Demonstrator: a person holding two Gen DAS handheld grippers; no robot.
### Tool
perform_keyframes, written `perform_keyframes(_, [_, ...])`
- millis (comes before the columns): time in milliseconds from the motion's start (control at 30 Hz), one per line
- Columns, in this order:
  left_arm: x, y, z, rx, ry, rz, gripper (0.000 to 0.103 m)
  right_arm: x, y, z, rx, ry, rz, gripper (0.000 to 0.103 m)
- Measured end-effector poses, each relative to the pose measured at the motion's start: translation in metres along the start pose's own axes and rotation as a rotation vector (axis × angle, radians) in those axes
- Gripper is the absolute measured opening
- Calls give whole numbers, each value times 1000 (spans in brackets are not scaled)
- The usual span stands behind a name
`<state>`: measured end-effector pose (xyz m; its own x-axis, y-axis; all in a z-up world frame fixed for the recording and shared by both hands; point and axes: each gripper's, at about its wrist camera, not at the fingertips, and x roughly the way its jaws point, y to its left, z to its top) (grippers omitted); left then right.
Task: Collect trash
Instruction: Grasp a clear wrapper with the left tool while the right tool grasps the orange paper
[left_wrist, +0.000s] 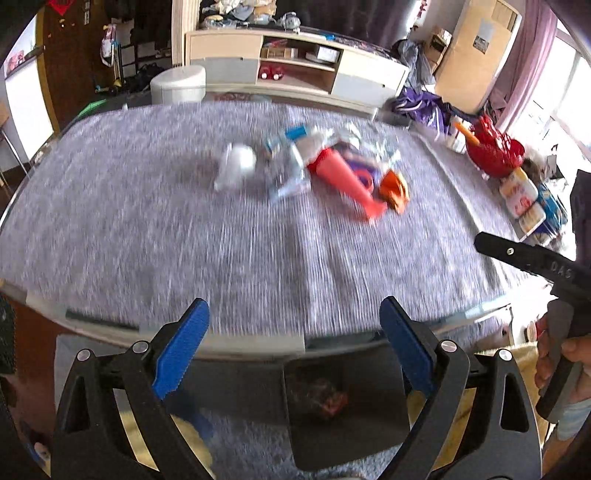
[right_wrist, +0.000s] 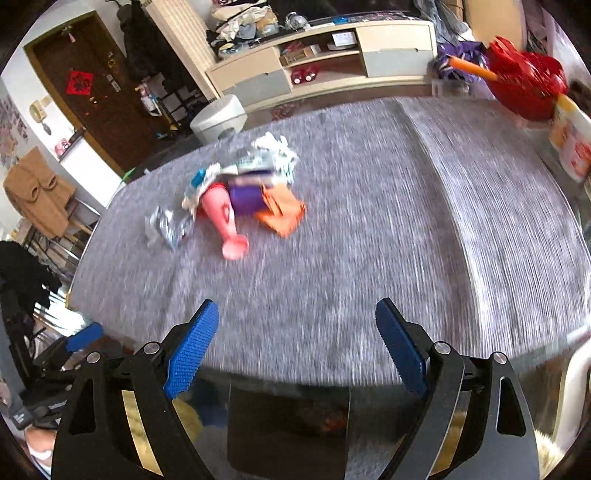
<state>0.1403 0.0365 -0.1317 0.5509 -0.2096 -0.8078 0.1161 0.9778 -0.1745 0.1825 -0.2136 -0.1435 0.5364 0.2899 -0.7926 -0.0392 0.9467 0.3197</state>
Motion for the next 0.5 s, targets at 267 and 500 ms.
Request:
perform_keyframes(267, [18,7,49,-2,-25,8,86,35,6,38,-39,3,-2,88])
perform_keyframes(500, [48,4,77,9,-3,-11,70,59,9,54,-81,15,3,79])
